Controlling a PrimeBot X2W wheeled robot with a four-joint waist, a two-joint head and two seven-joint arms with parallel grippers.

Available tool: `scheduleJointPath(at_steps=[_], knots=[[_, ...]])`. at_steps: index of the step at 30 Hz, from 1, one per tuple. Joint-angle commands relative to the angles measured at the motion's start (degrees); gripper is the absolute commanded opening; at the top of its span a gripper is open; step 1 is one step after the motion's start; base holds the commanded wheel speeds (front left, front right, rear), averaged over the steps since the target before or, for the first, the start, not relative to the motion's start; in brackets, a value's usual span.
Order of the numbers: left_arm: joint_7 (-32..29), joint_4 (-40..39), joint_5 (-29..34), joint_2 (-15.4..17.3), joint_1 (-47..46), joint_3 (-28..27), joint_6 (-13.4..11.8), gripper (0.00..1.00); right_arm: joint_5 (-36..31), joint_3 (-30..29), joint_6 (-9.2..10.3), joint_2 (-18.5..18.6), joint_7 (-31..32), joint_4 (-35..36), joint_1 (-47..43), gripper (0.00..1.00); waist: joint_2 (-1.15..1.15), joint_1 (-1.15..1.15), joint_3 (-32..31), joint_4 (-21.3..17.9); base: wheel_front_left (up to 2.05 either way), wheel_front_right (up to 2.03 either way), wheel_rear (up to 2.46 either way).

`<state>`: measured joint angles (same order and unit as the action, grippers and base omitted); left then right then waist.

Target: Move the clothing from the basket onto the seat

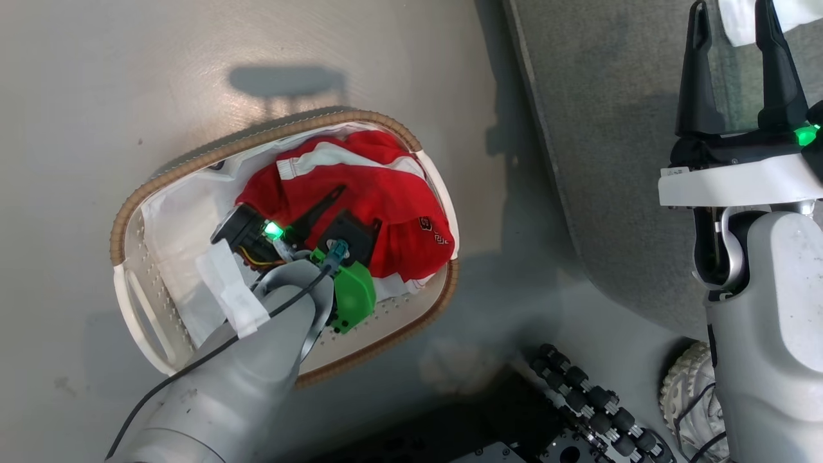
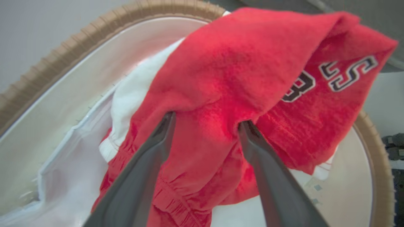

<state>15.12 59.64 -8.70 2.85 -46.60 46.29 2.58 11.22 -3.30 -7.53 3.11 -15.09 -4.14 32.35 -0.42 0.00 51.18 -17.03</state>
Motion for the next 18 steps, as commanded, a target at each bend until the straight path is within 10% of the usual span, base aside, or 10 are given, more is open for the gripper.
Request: scheduleJointPath(at_steps=[1, 3, 4, 9, 12, 18], knots=[[0.0, -0.9, -1.0, 0.2, -1.0, -0.6, -0.5, 1.0, -0.3, -0.3, 0.08, 0.0, -0.1, 0.2, -0.2, 1.0, 0.42, 0.0, 0.4, 0.4, 0.0, 0.0, 0.0], [0.0, -1.6, -1.7, 0.2, -0.9, -1.0, -0.6, 0.87, -0.5, -0.3, 0.08, 0.0, -0.1, 0.1, 0.0, 1.0, 0.42, 0.0, 0.4, 0.5, 0.0, 0.0, 0.0], [0.0, -1.8, -2.0, 0.2, -0.8, -1.1, -0.6, 0.52, -0.5, -0.2, 0.08, -0.1, -0.1, 0.0, 0.1, 1.0, 0.42, 0.0, 0.3, 0.6, 0.0, 0.0, 0.0], [0.0, -2.0, -2.5, 0.2, -0.8, -0.7, 0.9, 0.47, 0.3, 0.3, 0.08, -0.1, -0.1, -0.5, 0.9, 1.0, 0.42, 0.0, 0.2, 0.6, 0.0, 0.0, 0.0], [0.0, -2.3, -3.2, 0.2, -0.9, -0.7, 1.5, 0.0, 0.6, 0.4, 0.08, -0.1, -0.1, -0.6, 1.0, 1.0, 0.42, 0.0, 0.1, 0.5, 0.0, 0.0, 0.0], [0.0, -3.1, -4.0, 0.2, -0.9, -1.2, 2.1, 0.0, 1.5, 0.3, 0.08, -0.1, -0.1, -1.3, 1.2, 1.0, 0.42, 0.0, -0.4, 0.3, 0.0, 0.0, 0.0]])
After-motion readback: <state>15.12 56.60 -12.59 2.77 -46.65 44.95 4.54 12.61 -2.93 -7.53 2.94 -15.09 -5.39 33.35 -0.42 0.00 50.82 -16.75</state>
